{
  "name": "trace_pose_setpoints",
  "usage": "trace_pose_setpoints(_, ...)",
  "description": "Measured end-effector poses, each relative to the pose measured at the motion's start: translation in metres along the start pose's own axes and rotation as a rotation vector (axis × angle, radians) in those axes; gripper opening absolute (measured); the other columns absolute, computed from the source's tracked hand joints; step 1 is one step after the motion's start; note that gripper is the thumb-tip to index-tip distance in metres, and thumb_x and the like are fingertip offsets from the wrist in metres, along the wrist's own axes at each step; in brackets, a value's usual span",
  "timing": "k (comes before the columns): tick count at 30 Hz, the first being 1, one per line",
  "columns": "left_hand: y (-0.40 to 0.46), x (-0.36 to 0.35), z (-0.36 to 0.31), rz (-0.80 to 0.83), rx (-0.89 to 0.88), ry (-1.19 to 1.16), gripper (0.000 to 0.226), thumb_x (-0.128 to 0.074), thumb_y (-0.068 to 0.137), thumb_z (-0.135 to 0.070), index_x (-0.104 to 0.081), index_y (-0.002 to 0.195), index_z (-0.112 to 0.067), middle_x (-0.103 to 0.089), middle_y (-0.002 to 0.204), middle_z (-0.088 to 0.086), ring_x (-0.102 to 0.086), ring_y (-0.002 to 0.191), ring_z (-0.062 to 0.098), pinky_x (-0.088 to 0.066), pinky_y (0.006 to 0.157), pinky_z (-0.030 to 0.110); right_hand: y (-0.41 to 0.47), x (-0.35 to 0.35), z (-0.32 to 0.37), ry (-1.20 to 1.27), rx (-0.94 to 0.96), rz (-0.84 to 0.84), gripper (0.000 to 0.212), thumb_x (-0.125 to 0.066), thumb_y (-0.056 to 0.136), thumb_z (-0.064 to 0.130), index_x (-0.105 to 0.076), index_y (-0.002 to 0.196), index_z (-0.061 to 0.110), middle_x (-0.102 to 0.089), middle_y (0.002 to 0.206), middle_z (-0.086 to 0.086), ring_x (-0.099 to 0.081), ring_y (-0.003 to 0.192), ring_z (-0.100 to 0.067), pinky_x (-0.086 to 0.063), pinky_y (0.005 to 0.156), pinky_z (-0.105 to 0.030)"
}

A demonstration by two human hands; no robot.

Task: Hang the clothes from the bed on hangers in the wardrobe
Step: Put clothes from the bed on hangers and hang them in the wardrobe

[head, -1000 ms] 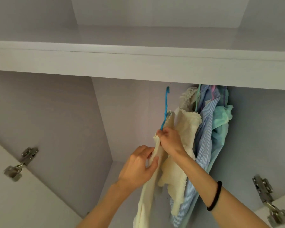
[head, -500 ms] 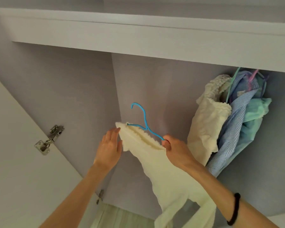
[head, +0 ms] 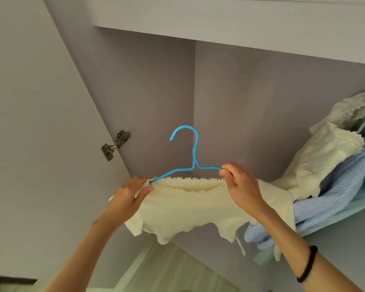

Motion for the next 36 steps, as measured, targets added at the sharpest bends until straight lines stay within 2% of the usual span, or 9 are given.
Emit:
trace_pose_setpoints(5, -0.058, 0.027, 0.013, -0.217, 0.114, 0.028, 0.047, -0.039, 0.088, -0.047, -0.066, 0.095, -0.009, -0.054, 0.078, -0.014, -0.053, 0.067, 0.011, -0.037, 0.059, 0.020, 0.005, -0.042, 0.023, 0.100, 0.105, 0.146, 0.045, -0.026, 0.087, 0.037, -0.061, 0.087, 0.010, -0.058, 0.080, 0.009, -0.057, 0.079, -0.022, -0.038, 0.077, -0.034)
trace_pose_setpoints(11, -0.160, 0.063, 0.015, -0.434, 0.341, 0.150, 0.034, -0.038, 0.089, -0.043, -0.063, 0.092, -0.020, -0.059, 0.076, -0.007, -0.056, 0.060, 0.019, -0.042, 0.054, 0.027, -0.020, -0.096, 0.078, 0.261, 0.246, 0.392, 0.036, -0.034, 0.091, 0.032, -0.062, 0.088, 0.008, -0.052, 0.083, 0.007, -0.053, 0.081, -0.017, -0.035, 0.074, -0.022)
trace_pose_setpoints(14, -0.221, 0.079, 0.015, -0.546, 0.488, 0.221, 0.038, -0.038, 0.089, -0.042, -0.065, 0.086, -0.015, -0.060, 0.073, -0.006, -0.055, 0.062, 0.017, -0.036, 0.055, 0.026, -0.041, -0.125, 0.118, 0.319, 0.327, 0.505, 0.032, -0.040, 0.090, 0.023, -0.065, 0.095, 0.005, -0.058, 0.088, -0.001, -0.059, 0.088, -0.025, -0.045, 0.081, -0.034)
trace_pose_setpoints(18, -0.312, 0.098, 0.015, -0.722, 0.640, 0.157, 0.037, -0.043, 0.088, -0.040, -0.066, 0.082, -0.011, -0.053, 0.071, -0.017, -0.047, 0.065, 0.005, -0.036, 0.057, 0.023, -0.074, -0.151, 0.191, 0.316, 0.527, 0.600, 0.045, -0.037, 0.088, 0.038, -0.067, 0.100, 0.006, -0.064, 0.092, -0.007, -0.060, 0.087, -0.027, -0.040, 0.081, -0.028)
trace_pose_setpoints(21, -0.390, 0.113, 0.017, -0.842, 0.794, 0.070, 0.012, -0.059, 0.089, -0.022, -0.067, 0.083, -0.014, -0.059, 0.068, -0.019, -0.054, 0.068, 0.005, -0.042, 0.060, 0.018, -0.106, -0.166, 0.253, 0.331, 0.700, 0.618, 0.048, -0.035, 0.089, 0.045, -0.063, 0.110, 0.012, -0.065, 0.101, -0.002, -0.058, 0.095, -0.024, -0.034, 0.085, -0.024)
trace_pose_setpoints(23, -0.445, 0.119, 0.013, -0.918, 0.928, 0.064, 0.015, -0.059, 0.089, -0.013, -0.064, 0.081, -0.024, -0.061, 0.068, -0.018, -0.055, 0.065, 0.005, -0.041, 0.058, 0.018, -0.128, -0.183, 0.287, 0.339, 0.704, 0.694, 0.043, -0.038, 0.093, 0.044, -0.055, 0.122, 0.016, -0.060, 0.113, 0.001, -0.051, 0.105, -0.022, -0.028, 0.090, -0.023)
trace_pose_setpoints(25, -0.498, 0.122, 0.003, -1.006, 1.049, 0.062, 0.019, -0.058, 0.089, -0.014, -0.062, 0.079, -0.029, -0.062, 0.065, -0.013, -0.055, 0.063, 0.007, -0.042, 0.058, 0.023, -0.156, -0.201, 0.322, 0.337, 0.774, 0.739, 0.039, -0.040, 0.095, 0.041, -0.058, 0.116, 0.014, -0.060, 0.110, -0.003, -0.050, 0.103, -0.025, -0.029, 0.088, -0.028)
trace_pose_setpoints(29, -0.598, 0.117, -0.027, -1.086, 1.247, 0.109, 0.011, -0.057, 0.091, -0.018, -0.067, 0.086, -0.020, -0.063, 0.070, -0.012, -0.059, 0.070, 0.004, -0.046, 0.064, 0.023, -0.246, -0.222, 0.391, 0.383, 0.981, 0.825, 0.055, -0.029, 0.089, 0.052, -0.064, 0.088, 0.010, -0.061, 0.082, -0.006, -0.052, 0.078, -0.023, -0.040, 0.076, -0.037)
trace_pose_setpoints(36, -0.747, 0.084, -0.113, -1.263, 1.615, 0.315, 0.010, -0.059, 0.089, -0.018, -0.064, 0.081, -0.015, -0.058, 0.069, -0.010, -0.055, 0.064, 0.010, -0.038, 0.059, 0.022, -0.428, -0.236, 0.468, 0.408, 1.316, 1.090, 0.026, -0.052, 0.092, 0.033, -0.060, 0.095, 0.009, -0.053, 0.088, 0.002, -0.051, 0.086, -0.019, -0.038, 0.076, -0.033)
Point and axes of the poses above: each hand's wrist, its own y-axis towards the middle knuckle, its own x-axis out of the back of the hand, z = x × y, the point moved 10 cm from there along y, towards the middle knuckle
